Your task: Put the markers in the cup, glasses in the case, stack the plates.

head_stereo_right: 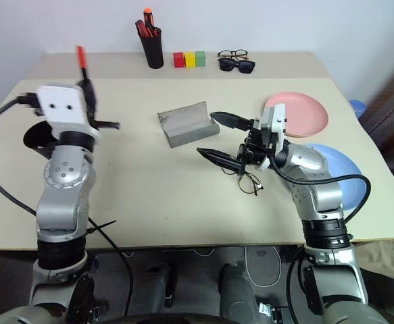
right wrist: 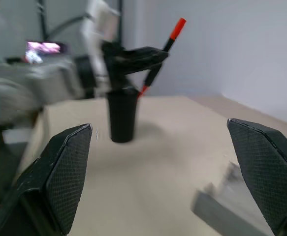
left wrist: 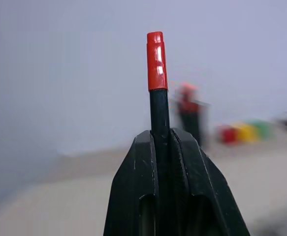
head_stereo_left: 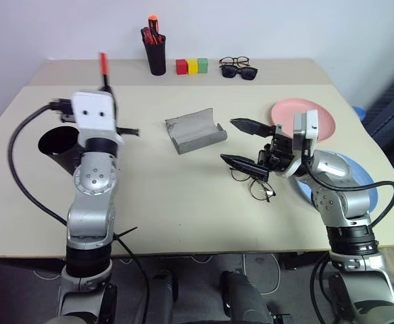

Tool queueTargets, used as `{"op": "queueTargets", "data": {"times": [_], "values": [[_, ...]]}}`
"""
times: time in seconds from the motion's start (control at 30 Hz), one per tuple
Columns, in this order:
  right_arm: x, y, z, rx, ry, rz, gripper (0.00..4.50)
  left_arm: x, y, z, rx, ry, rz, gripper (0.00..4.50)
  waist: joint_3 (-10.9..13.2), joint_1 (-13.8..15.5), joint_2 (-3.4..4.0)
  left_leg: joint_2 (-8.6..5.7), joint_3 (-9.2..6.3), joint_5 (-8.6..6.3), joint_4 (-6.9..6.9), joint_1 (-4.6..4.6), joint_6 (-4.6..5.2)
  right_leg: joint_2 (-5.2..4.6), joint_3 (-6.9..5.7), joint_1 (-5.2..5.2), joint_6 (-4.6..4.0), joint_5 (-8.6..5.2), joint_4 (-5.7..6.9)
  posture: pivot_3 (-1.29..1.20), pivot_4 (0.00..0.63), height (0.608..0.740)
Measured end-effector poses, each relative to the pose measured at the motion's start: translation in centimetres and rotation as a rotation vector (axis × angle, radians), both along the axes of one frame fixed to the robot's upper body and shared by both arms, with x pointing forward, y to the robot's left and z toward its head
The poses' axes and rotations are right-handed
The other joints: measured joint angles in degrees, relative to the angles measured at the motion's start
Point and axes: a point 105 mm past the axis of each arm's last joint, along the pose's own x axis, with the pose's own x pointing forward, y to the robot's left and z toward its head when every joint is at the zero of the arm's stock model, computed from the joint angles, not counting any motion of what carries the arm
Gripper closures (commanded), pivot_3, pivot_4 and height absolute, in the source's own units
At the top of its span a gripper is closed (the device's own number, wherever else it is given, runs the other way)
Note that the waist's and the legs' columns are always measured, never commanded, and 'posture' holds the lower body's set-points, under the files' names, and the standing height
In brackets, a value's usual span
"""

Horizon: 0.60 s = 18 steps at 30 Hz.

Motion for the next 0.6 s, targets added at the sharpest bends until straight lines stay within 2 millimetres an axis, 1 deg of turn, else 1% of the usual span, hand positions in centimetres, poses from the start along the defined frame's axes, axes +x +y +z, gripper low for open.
{"op": "queueTargets", "data": {"times": [0.07,0.17,0.3,0.37,0.43,0.53,0.6], "values": [[-0.3,0.7,-0.2,0.006,-0.001,0.034,0.0,0.1,1.5,0.2,0.008,-0.035,0.086,4.46,0.0,0.1,0.0,-0.01,0.01,0.0,0.02,-0.01,0.0,0.0,0.0,0.01,0.02,0.01,0.0,0.0,0.15,0.74],[-0.5,1.4,-0.7,0.006,0.006,0.075,0.0,-0.2,2.9,0.4,0.027,-0.082,0.169,4.46,0.0,0.1,-0.01,-0.01,0.01,0.0,0.04,-0.02,0.0,0.0,-0.01,0.02,0.16,0.09,0.01,0.0,0.15,0.74],[-0.4,1.8,-1.6,0.004,0.017,0.091,0.0,-0.9,3.5,0.2,0.053,-0.115,0.213,4.46,0.0,0.0,-0.01,-0.01,0.0,0.0,0.04,0.0,0.0,0.0,-0.01,0.01,0.18,0.1,0.04,0.0,0.15,0.74],[-0.3,1.8,-2.0,0.009,0.027,0.093,0.0,-1.1,3.8,-0.2,0.059,-0.11,0.227,4.46,0.0,0.0,-0.01,-0.01,0.01,0.0,0.03,0.0,0.0,0.01,-0.02,0.01,0.19,0.1,0.06,0.0,0.15,0.74],[-0.3,1.9,-2.3,0.002,0.034,0.096,0.0,-1.3,4.5,-0.9,0.058,-0.093,0.25,4.46,0.0,-0.1,-0.01,-0.01,0.0,0.0,0.03,0.0,0.0,0.01,-0.02,0.0,0.19,0.1,0.07,0.0,0.15,0.74],[-0.1,1.8,-2.5,0.002,0.039,0.095,0.0,-1.6,4.9,-1.4,0.06,-0.079,0.265,4.46,0.0,-0.1,-0.01,-0.01,0.0,0.0,0.03,0.01,0.0,0.01,-0.02,0.0,0.18,0.1,0.09,0.0,0.15,0.74],[-0.1,1.8,-2.5,0.003,0.037,0.093,0.0,-1.9,5.4,-2.1,0.064,-0.058,0.28,4.46,0.0,-0.1,-0.01,-0.01,0.01,0.0,0.03,0.01,0.0,0.0,-0.02,0.0,0.18,0.09,0.08,0.0,0.15,0.74]]}}
